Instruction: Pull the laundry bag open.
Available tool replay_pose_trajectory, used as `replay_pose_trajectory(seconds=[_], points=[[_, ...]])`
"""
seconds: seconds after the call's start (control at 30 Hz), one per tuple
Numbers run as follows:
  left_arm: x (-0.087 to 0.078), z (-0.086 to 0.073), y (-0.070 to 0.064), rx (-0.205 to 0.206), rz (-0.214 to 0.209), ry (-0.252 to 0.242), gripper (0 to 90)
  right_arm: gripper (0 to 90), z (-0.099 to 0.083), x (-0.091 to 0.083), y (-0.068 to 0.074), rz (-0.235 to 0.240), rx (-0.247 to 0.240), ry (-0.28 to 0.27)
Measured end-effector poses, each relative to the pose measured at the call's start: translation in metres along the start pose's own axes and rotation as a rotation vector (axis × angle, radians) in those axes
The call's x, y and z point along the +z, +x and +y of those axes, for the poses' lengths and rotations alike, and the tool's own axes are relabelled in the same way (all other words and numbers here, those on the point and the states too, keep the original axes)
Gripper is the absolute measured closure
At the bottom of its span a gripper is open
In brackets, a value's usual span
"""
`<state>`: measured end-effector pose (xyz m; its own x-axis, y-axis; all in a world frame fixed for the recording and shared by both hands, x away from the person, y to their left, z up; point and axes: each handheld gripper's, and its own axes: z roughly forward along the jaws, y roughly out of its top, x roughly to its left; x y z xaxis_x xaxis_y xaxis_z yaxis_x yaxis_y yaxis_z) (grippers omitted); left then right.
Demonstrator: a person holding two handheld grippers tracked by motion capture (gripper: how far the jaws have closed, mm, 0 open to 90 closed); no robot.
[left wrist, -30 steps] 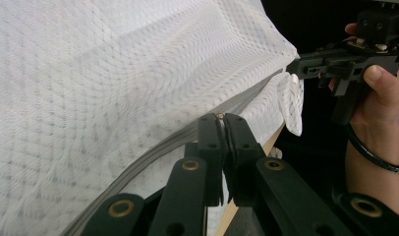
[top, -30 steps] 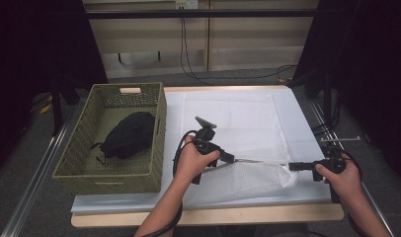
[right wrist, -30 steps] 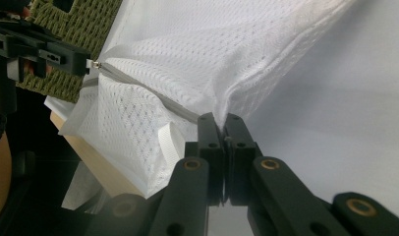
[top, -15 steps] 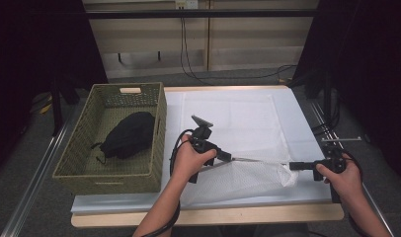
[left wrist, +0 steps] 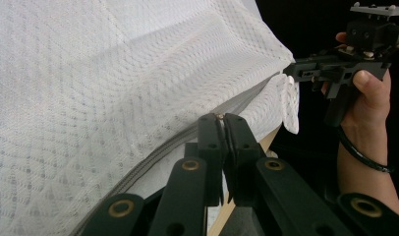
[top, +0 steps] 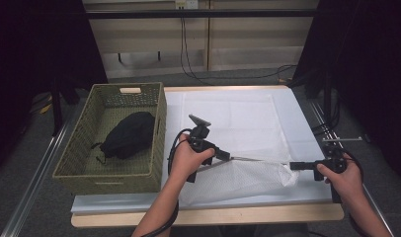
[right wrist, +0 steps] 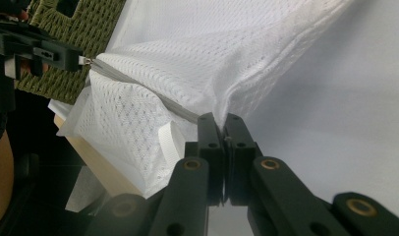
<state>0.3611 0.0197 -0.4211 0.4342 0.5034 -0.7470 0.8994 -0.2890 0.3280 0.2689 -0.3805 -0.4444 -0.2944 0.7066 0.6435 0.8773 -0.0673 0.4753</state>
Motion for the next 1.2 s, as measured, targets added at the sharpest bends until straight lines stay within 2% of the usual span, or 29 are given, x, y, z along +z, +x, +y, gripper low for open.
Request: replay_pose_trajectory(seconds=[0.07,0.17,0.2,0.3,0.37,0.53,0.6,0.63,0.73,0.8,0.83,0.93,0.97,1.1,1.2], points=[[-0.001,0.000,0.001,0.001,-0.010,0.006,86.8,88.7,0.000,0.001,0.000,-0.004,-0.002,-0.001],[-0.002,0.000,0.002,0.005,0.014,0.003,86.8,88.7,0.000,0.001,0.000,-0.010,-0.005,0.003],[-0.002,0.000,0.001,-0.009,0.015,-0.006,86.8,88.7,0.000,0.000,0.000,-0.010,0.000,0.001],[-0.003,0.000,0.002,-0.010,-0.001,-0.002,86.8,88.7,0.000,0.000,0.000,-0.007,-0.001,0.003],[-0.003,0.000,0.002,-0.004,0.013,-0.002,86.8,88.7,0.000,0.000,0.001,-0.006,0.002,0.002],[-0.004,-0.001,0.003,-0.006,-0.002,0.011,86.8,88.8,0.000,0.000,0.001,-0.007,-0.006,-0.003],[-0.006,-0.001,0.003,-0.003,0.026,0.014,86.8,88.7,0.001,-0.001,0.001,-0.010,-0.011,0.001],[-0.006,-0.002,0.003,-0.015,0.028,-0.001,86.8,88.7,0.001,-0.001,0.001,-0.007,-0.005,0.001],[-0.009,-0.002,0.004,-0.011,0.015,0.003,86.8,88.7,0.001,-0.001,-0.001,-0.005,-0.005,-0.003],[-0.010,-0.002,0.003,-0.009,0.018,0.003,86.8,88.7,0.000,-0.002,0.000,-0.012,-0.006,-0.005],[-0.011,-0.002,0.003,0.000,0.032,0.002,86.7,88.7,0.000,-0.002,0.001,-0.011,-0.005,-0.004],[-0.011,-0.001,0.002,-0.012,0.023,-0.007,86.8,88.7,0.000,-0.001,0.001,-0.010,-0.002,-0.006],[-0.012,-0.001,0.002,-0.009,0.016,0.005,86.7,88.7,0.000,-0.001,0.000,-0.007,-0.004,-0.007],[-0.012,-0.003,0.004,0.001,0.025,-0.001,86.8,88.7,0.000,0.000,0.000,-0.003,-0.001,0.003],[-0.013,-0.004,0.005,-0.005,0.013,0.000,86.8,88.7,0.000,0.000,0.000,-0.002,-0.002,0.001]])
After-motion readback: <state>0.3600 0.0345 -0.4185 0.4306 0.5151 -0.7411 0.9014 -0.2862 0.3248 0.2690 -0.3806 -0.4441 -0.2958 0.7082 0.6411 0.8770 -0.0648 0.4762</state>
